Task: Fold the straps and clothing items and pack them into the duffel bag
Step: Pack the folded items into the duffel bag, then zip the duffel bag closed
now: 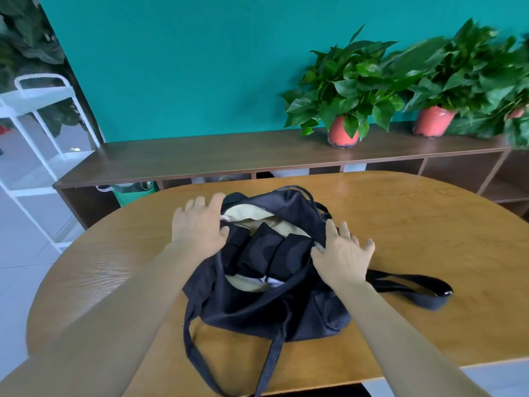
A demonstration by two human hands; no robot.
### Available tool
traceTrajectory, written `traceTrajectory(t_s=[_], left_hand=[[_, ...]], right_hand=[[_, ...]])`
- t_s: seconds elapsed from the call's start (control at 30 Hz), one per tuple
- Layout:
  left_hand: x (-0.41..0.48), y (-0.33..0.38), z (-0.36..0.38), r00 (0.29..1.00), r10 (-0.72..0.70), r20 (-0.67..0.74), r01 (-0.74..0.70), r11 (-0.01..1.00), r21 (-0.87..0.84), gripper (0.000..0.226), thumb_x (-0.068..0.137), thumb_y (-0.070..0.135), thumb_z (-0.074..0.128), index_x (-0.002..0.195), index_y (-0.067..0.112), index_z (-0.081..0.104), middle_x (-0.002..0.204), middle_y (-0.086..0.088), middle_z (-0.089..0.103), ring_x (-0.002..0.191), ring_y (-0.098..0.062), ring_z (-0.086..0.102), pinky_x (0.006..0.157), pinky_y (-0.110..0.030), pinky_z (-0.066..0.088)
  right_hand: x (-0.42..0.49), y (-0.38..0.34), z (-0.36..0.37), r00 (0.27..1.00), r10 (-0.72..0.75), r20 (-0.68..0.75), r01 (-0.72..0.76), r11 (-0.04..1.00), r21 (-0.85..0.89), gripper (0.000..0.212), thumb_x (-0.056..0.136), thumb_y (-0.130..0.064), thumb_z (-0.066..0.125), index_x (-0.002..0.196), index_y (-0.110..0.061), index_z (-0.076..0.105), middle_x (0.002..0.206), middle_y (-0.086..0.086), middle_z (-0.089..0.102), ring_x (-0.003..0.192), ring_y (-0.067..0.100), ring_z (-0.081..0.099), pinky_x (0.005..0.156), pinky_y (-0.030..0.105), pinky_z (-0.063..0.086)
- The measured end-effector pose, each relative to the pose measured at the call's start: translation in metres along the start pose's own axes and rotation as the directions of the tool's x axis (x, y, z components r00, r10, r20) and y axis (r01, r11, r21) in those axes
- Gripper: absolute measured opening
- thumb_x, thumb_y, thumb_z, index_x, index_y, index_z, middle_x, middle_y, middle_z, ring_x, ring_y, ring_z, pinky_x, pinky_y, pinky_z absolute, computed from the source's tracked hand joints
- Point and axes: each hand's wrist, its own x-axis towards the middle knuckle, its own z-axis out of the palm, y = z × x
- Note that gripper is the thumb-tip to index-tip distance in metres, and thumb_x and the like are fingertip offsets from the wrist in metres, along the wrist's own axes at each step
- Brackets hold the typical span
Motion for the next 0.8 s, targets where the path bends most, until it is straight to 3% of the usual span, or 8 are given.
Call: traceTrajectory(t_s=[0.1,0.2,0.27,0.43,0.57,0.67,0.73,0.8], left_hand=[[0.007,-0.004,0.011,0.998,0.045,0.051,-0.045,0.999,-0.014,0.068,0.091,0.039,0.051,0.148,0.027,0.016,0.127,-0.003,0.052,0.118,-0.026,0.045,0.095,-0.040,0.035],[0.007,-0.007,0.018,0.996,0.060,0.068,-0.058,0.998,-0.033,0.062,0.093,0.025,0.046,0.148,0.025,0.017,0.112,-0.001,0.060,0.105,-0.024,0.051,0.090,-0.038,0.035],[0.005,-0.009,0.019,0.997,0.038,0.066,-0.037,0.999,-0.016,0.061,0.093,0.020,0.045,0.147,0.025,0.019,0.106,-0.003,0.062,0.099,-0.025,0.053,0.086,-0.036,0.037],[-0.007,-0.018,0.026,0.991,-0.006,0.135,0.000,0.999,0.045,0.037,0.090,0.019,0.043,0.126,0.024,0.041,0.092,0.000,0.063,0.085,-0.024,0.056,0.074,-0.033,0.034],[-0.017,-0.021,0.029,0.988,0.020,0.156,-0.026,0.999,0.038,0.024,0.090,0.021,0.040,0.113,0.023,0.045,0.083,0.004,0.059,0.078,-0.022,0.051,0.075,-0.033,0.032],[-0.016,-0.023,0.029,0.989,0.010,0.144,-0.005,0.999,-0.033,0.029,0.092,0.023,0.041,0.120,0.024,0.047,0.095,0.003,0.063,0.088,-0.022,0.057,0.079,-0.034,0.033],[-0.014,-0.023,0.029,0.990,0.000,0.144,0.012,0.996,-0.086,0.027,0.092,0.024,0.042,0.118,0.023,0.049,0.094,0.004,0.062,0.087,-0.022,0.055,0.077,-0.033,0.033],[-0.014,-0.023,0.029,0.989,-0.006,0.148,0.023,0.993,-0.112,0.021,0.091,0.024,0.043,0.110,0.023,0.051,0.086,0.006,0.058,0.082,-0.021,0.053,0.075,-0.033,0.032]], right_hand=[[-0.014,0.003,0.003,0.995,0.086,0.048,-0.087,0.995,0.037,0.062,0.090,-0.036,0.048,0.145,-0.020,0.023,0.142,0.004,0.043,0.124,0.025,0.045,0.105,0.051,0.023],[-0.012,0.005,0.002,0.995,0.087,0.057,-0.094,0.986,0.137,0.057,0.086,-0.013,0.054,0.139,-0.014,0.031,0.128,0.006,0.053,0.116,0.027,0.048,0.085,0.038,0.041],[-0.005,0.006,0.000,0.997,0.064,0.052,-0.072,0.981,0.178,0.045,0.084,-0.001,0.053,0.127,-0.009,0.040,0.117,0.010,0.056,0.105,0.029,0.053,0.067,0.032,0.041],[0.027,0.007,0.001,1.000,-0.028,-0.002,0.028,0.988,0.154,0.033,0.081,0.009,0.047,0.109,-0.008,0.048,0.099,0.013,0.062,0.076,0.029,0.052,0.060,0.032,0.041],[0.042,0.007,0.000,0.995,-0.099,0.015,0.096,0.984,0.152,0.041,0.080,0.005,0.047,0.118,-0.010,0.048,0.101,0.012,0.062,0.084,0.032,0.057,0.065,0.034,0.046],[0.026,-0.008,-0.001,0.974,-0.197,-0.115,0.206,0.976,0.067,0.041,0.088,-0.016,0.050,0.128,-0.010,0.045,0.125,0.011,0.054,0.113,0.033,0.049,0.089,0.039,0.042],[0.005,-0.030,-0.002,0.919,-0.379,-0.106,0.380,0.925,-0.010,0.051,0.094,-0.032,0.045,0.140,-0.014,0.033,0.146,0.011,0.036,0.136,0.030,0.029,0.111,0.042,0.024],[-0.016,-0.056,0.002,0.829,-0.559,0.025,0.559,0.826,-0.074,0.060,0.099,-0.043,0.031,0.150,-0.018,0.012,0.158,0.009,0.011,0.146,0.027,0.002,0.117,0.048,0.001]])
